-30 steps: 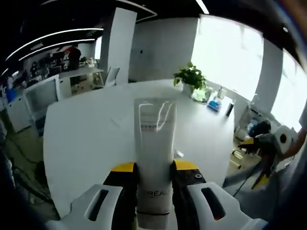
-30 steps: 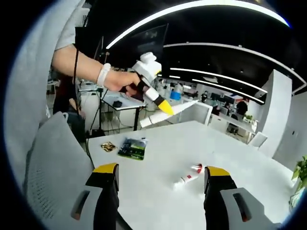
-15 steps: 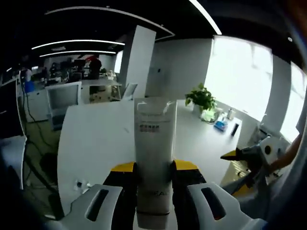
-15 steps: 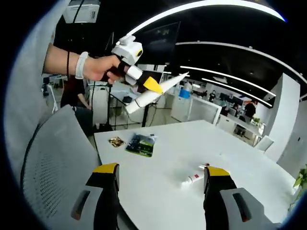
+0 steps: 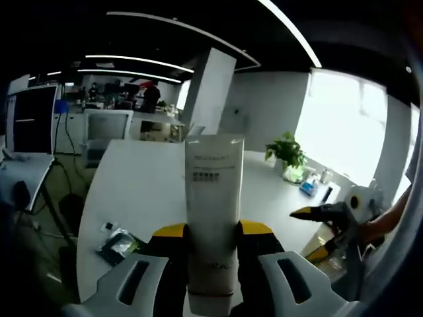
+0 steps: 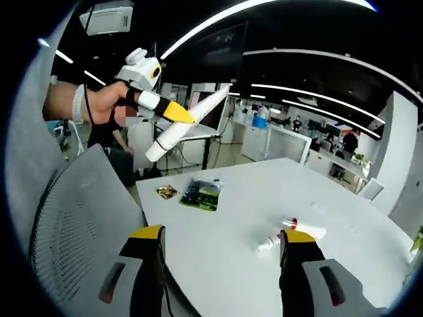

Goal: Arrange the skincare products in the storage area until every visible bottle or jar stands upright without overlapping.

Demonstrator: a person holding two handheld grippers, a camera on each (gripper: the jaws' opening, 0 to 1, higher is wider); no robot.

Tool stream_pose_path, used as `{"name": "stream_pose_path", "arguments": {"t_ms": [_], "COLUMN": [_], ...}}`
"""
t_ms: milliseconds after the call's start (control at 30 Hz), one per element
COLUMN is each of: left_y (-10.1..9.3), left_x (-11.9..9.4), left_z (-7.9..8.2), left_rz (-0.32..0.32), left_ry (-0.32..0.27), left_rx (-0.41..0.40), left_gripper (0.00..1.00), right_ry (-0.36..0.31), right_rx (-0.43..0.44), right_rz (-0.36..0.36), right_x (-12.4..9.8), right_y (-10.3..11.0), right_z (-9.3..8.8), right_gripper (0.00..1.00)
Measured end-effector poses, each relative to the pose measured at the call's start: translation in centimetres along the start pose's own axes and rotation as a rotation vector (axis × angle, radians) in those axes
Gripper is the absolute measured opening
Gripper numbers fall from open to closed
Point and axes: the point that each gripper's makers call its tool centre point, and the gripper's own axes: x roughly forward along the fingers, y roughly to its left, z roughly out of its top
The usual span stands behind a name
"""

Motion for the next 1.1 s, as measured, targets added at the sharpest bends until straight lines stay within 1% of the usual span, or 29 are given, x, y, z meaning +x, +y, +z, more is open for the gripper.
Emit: {"name": "stream_pose_path", "arguments": {"t_ms": [67, 100, 233, 267, 300, 367, 400, 433, 467, 500, 533, 567, 600, 633, 667, 700, 733, 867, 933, 1033, 1100], "left_y": [-0.1, -0.2, -1.1, -1.2, -1.3, -1.4, -1.4, -1.6, -1.6, -2.0, -2.2, -2.5, -2.6, -2.8, -2.9, -3.2, -3.3, -3.5, -3.7, -4.5, -5.0], "left_x": [-0.3, -0.4, -0.8, -0.9, -0.8, -0.7, -0.6, -0.5, -0.3, -0.2, -0.1, 0.0, 0.1, 0.2, 0.2, 0.3, 0.4, 0.4, 0.4, 0.4, 0.6], "left_z": [-0.3, -0.3, -0.6, -0.6, -0.7, -1.1, -1.3, -1.6, -1.9, -2.2, -2.4, -2.7, -2.8, -3.1, -3.3, -3.4, -3.7, -3.6, -3.6, -3.7, -3.9], "left_rz": [0.006, 0.007, 0.006, 0.006, 0.007, 0.004, 0.003, 0.001, -0.003, -0.01, -0.012, -0.017, -0.018, -0.019, -0.021, -0.027, -0.029, -0.037, -0.048, -0.07, -0.081], "left_ry": [-0.011, -0.018, -0.044, -0.051, -0.061, -0.068, -0.067, -0.068, -0.068, -0.064, -0.061, -0.058, -0.057, -0.055, -0.055, -0.051, -0.033, -0.038, -0.042, -0.056, -0.048], "left_rx": [-0.006, -0.01, -0.002, -0.003, -0.006, -0.027, -0.037, -0.043, -0.045, -0.044, -0.041, -0.028, -0.026, -0.025, -0.025, -0.016, 0.019, 0.04, 0.055, 0.125, 0.142], "left_gripper": [0.25, 0.25, 0.25, 0.25, 0.25, 0.25, 0.25, 0.25, 0.25, 0.25, 0.25, 0.25, 0.25, 0.25, 0.25, 0.25, 0.25, 0.24, 0.24, 0.24, 0.24], "right_ry": [-0.003, -0.014, -0.036, -0.039, -0.06, -0.125, -0.134, -0.161, -0.181, -0.207, -0.218, -0.246, -0.255, -0.275, -0.28, -0.313, -0.313, -0.281, -0.272, -0.251, -0.23], "right_rx": [0.022, 0.034, 0.026, 0.031, 0.056, 0.146, 0.165, 0.21, 0.245, 0.3, 0.348, 0.422, 0.457, 0.588, 0.61, 0.628, 0.622, 0.591, 0.602, 0.617, 0.624], "right_rz": [0.002, 0.002, 0.009, 0.01, 0.022, 0.072, 0.08, 0.104, 0.124, 0.155, 0.176, 0.192, 0.199, 0.241, 0.245, 0.237, 0.235, 0.253, 0.271, 0.279, 0.286], "right_x": [0.0, 0.1, 0.1, 0.1, 0.2, 0.6, 0.6, 0.9, 1.0, 1.2, 1.3, 1.5, 1.6, 1.8, 1.8, 2.1, 2.2, 3.0, 3.4, 4.1, 4.8], "right_y": [-0.1, -0.1, 0.2, 0.2, 0.5, 1.5, 1.7, 2.2, 2.5, 2.9, 3.2, 3.2, 3.2, 3.3, 3.3, 2.7, 2.7, 3.3, 3.6, 3.9, 4.1], "right_z": [0.2, 0.6, 1.8, 2.1, 2.8, 4.9, 5.3, 6.4, 7.2, 8.3, 8.9, 9.9, 10.2, 11.4, 11.6, 12.3, 12.3, 12.2, 12.2, 11.9, 11.7], "right_gripper": [0.68, 0.68, 0.68, 0.68, 0.68, 0.68, 0.7, 0.71, 0.71, 0.72, 0.72, 0.72, 0.71, 0.7, 0.7, 0.69, 0.69, 0.68, 0.68, 0.67, 0.66]}}
